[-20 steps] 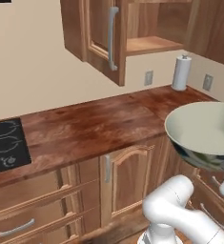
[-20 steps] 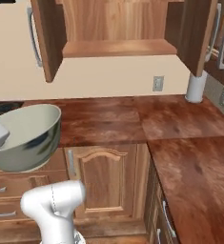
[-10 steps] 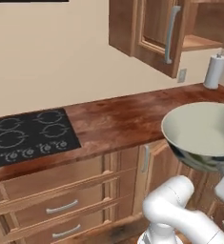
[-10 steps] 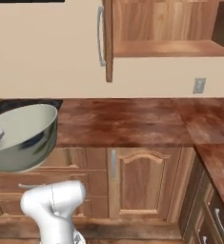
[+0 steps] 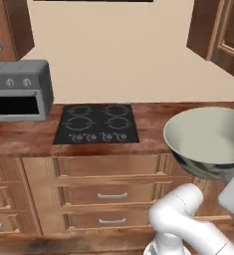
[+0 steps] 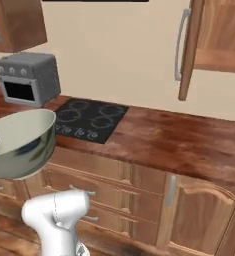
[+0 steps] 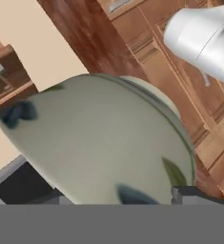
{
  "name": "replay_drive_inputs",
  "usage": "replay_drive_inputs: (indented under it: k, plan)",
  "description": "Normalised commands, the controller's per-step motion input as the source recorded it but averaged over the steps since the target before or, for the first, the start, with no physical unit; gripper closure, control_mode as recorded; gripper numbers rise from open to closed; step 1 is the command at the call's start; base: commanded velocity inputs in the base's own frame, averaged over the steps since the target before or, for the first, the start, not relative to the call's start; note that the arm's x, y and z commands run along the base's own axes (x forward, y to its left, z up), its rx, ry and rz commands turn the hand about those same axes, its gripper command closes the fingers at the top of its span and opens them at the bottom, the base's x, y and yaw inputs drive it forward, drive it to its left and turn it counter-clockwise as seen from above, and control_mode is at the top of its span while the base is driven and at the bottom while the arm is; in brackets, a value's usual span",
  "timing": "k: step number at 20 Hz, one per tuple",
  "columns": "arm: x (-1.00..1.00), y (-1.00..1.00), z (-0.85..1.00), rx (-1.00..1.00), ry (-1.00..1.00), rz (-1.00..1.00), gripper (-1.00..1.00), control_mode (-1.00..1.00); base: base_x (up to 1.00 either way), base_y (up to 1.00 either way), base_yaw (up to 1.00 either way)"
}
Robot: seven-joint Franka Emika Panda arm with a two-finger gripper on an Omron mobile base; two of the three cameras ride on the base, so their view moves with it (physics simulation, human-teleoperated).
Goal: Move the bowls from the cabinet to the plates on the dining table.
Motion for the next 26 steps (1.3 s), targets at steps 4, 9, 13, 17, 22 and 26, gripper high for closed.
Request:
replay_drive_inputs:
  k: [4, 9, 13, 17, 22, 26]
  plan:
    - [0.00, 0.00, 0.00, 0.00, 0.00, 0.00, 1.00, 1.00, 0.00, 0.38, 0.59]
    - [0.00, 0.00, 0.00, 0.00, 0.00, 0.00, 1.00, 1.00, 0.00, 0.38, 0.58]
    - [0.00, 0.00, 0.00, 0.00, 0.00, 0.00, 1.00, 1.00, 0.00, 0.36, 0.58]
    - [0.00, 0.00, 0.00, 0.00, 0.00, 0.00, 1.00, 1.00, 0.00, 0.33, 0.57]
    - [0.00, 0.00, 0.00, 0.00, 0.00, 0.00, 1.00, 1.00, 0.00, 0.30, 0.56]
    - [0.00, 0.00, 0.00, 0.00, 0.00, 0.00, 1.00, 1.00, 0.00, 0.32, 0.56]
